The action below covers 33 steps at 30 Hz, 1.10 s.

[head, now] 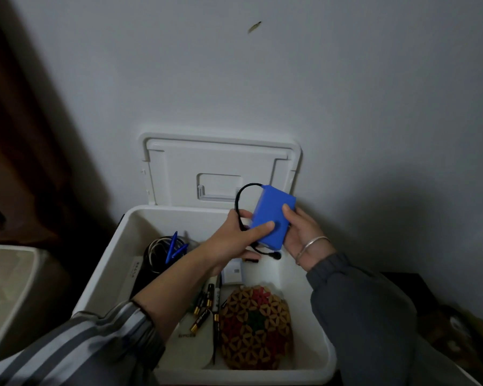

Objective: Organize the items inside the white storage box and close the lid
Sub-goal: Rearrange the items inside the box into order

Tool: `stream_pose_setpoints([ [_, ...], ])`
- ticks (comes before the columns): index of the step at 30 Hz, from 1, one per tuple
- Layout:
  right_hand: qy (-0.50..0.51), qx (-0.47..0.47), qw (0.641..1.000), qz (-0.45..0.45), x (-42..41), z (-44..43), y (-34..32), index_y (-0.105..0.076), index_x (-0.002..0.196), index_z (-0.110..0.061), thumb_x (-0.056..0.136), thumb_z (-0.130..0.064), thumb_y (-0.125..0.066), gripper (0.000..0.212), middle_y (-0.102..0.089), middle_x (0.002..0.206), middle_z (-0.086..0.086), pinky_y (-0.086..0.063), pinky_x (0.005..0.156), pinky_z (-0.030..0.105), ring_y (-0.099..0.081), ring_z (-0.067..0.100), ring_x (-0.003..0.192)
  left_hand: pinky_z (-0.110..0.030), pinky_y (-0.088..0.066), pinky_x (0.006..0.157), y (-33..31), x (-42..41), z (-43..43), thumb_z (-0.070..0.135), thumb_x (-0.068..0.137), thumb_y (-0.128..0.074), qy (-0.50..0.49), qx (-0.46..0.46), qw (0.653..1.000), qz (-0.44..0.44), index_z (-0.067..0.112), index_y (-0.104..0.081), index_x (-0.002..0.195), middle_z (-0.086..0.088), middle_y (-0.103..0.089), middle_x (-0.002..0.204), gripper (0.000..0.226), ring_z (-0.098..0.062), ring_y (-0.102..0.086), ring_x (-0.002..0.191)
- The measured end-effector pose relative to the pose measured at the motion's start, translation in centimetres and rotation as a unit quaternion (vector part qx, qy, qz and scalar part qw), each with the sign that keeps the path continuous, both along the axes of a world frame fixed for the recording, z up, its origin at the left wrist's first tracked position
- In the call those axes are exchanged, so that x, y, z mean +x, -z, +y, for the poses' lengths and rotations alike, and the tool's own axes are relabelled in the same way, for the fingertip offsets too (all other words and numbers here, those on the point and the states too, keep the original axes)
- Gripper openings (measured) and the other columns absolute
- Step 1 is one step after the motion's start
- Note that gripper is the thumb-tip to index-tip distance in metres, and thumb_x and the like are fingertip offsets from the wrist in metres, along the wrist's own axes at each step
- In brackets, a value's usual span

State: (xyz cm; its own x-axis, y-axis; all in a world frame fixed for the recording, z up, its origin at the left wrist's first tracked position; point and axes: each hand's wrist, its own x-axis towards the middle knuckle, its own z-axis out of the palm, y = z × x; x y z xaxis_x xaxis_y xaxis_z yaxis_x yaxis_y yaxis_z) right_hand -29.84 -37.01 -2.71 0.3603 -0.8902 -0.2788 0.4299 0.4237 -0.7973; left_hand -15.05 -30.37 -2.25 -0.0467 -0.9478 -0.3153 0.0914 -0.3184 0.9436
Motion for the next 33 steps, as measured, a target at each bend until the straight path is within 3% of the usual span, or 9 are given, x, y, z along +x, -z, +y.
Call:
stream_pose_setpoints([
  [3,0.008,-0.055,0.989,0.138,0.4,0.3,0.8,-0.056,0.118,0.000,0.096,-0.016,-0.052,0.028,-0.063,0.117,0.020,-0.056,0.083,0.038,-0.064,0.027,0.100,-0.026,-0.057,0.059,0.1,0.0,0.2,0.035,0.080,-0.075,-0.050,0.005,0.998,-0.045,0.013,-0.047,0.112,-0.013,-0.073,0.095,0.048,-0.018,-0.071,0.072],
  [6,-0.004,-0.225,0.876,0.427,-1.0,0.3,1.8,-0.062,0.106,-0.003,0.093,-0.023,-0.057,0.024,-0.063,0.115,0.017,-0.047,0.089,0.031,-0.058,0.017,0.098,-0.028,-0.056,0.054,0.5,0.1,0.7,0.035,0.080,-0.074,-0.082,0.007,0.987,-0.141,0.013,-0.047,0.104,-0.009,-0.073,0.079,0.042,-0.019,-0.069,0.061],
  [10,0.013,-0.333,0.754,0.566,-4.0,0.0,2.6,-0.054,0.124,-0.006,0.087,-0.023,-0.065,0.043,-0.055,0.126,0.013,-0.040,0.101,0.035,-0.050,0.026,0.117,-0.033,-0.052,0.056,2.1,-0.6,1.6,0.037,0.081,-0.069,-0.015,0.015,0.912,-0.410,0.012,-0.042,0.095,-0.003,-0.064,0.078,0.038,-0.019,-0.063,0.067],
  [13,-0.060,-0.251,0.765,0.591,-5.0,-0.1,3.2,-0.029,0.144,-0.004,0.090,-0.022,-0.060,0.065,-0.035,0.147,0.015,-0.032,0.109,0.037,-0.036,0.030,0.134,-0.023,-0.037,0.047,4.0,-2.6,1.7,0.030,0.085,-0.064,0.025,0.013,0.886,-0.463,0.012,-0.037,0.091,-0.003,-0.056,0.079,0.033,-0.019,-0.057,0.069],
  [18,-0.127,-0.186,0.781,0.582,-4.8,-0.3,4.4,-0.013,0.150,-0.016,0.099,-0.024,-0.042,0.059,-0.042,0.143,0.014,-0.038,0.102,0.036,-0.047,0.033,0.124,-0.035,-0.050,0.075,7.0,-6.7,-0.5,0.023,0.089,-0.056,0.017,0.019,0.867,-0.497,0.006,-0.040,0.114,-0.013,-0.064,0.108,0.034,-0.030,-0.063,0.099],
  [23,-0.127,-0.177,0.768,0.602,-4.9,-0.6,5.2,-0.008,0.150,-0.020,0.101,-0.027,-0.036,0.057,-0.046,0.138,0.016,-0.039,0.098,0.036,-0.050,0.033,0.118,-0.031,-0.054,0.077,9.2,-9.9,-1.8,0.024,0.095,-0.050,-0.023,0.030,0.855,-0.518,0.007,-0.035,0.132,-0.010,-0.065,0.110,0.044,-0.023,-0.065,0.097],
  [28,-0.121,-0.198,0.754,0.615,-4.9,-0.5,5.0,-0.016,0.148,-0.014,0.099,-0.027,-0.041,0.057,-0.043,0.141,0.015,-0.038,0.100,0.033,-0.047,0.031,0.122,-0.033,-0.051,0.073,9.8,-9.2,-1.4,0.028,0.093,-0.052,-0.024,-0.013,0.859,-0.511,0.008,-0.037,0.126,-0.009,-0.065,0.106,0.041,-0.025,-0.065,0.094],
  [31,-0.066,-0.301,0.644,0.701,-5.2,0.5,3.8,-0.032,0.143,-0.006,0.094,-0.027,-0.052,0.057,-0.037,0.146,0.014,-0.029,0.110,0.037,-0.036,0.028,0.134,-0.034,-0.044,0.067,9.0,-7.8,-1.3,0.032,0.091,-0.053,-0.003,-0.025,0.857,-0.515,0.007,-0.040,0.118,-0.012,-0.065,0.106,0.039,-0.029,-0.063,0.095],
  [33,-0.025,-0.446,0.553,0.704,-5.1,2.0,2.8,-0.061,0.116,-0.002,0.083,-0.015,-0.067,0.036,-0.059,0.122,0.018,-0.044,0.096,0.038,-0.055,0.033,0.114,-0.032,-0.040,0.064,8.2,-6.6,-1.2,0.033,0.089,-0.055,0.006,-0.028,0.852,-0.523,0.008,-0.040,0.112,-0.012,-0.064,0.105,0.036,-0.030,-0.063,0.094],
])
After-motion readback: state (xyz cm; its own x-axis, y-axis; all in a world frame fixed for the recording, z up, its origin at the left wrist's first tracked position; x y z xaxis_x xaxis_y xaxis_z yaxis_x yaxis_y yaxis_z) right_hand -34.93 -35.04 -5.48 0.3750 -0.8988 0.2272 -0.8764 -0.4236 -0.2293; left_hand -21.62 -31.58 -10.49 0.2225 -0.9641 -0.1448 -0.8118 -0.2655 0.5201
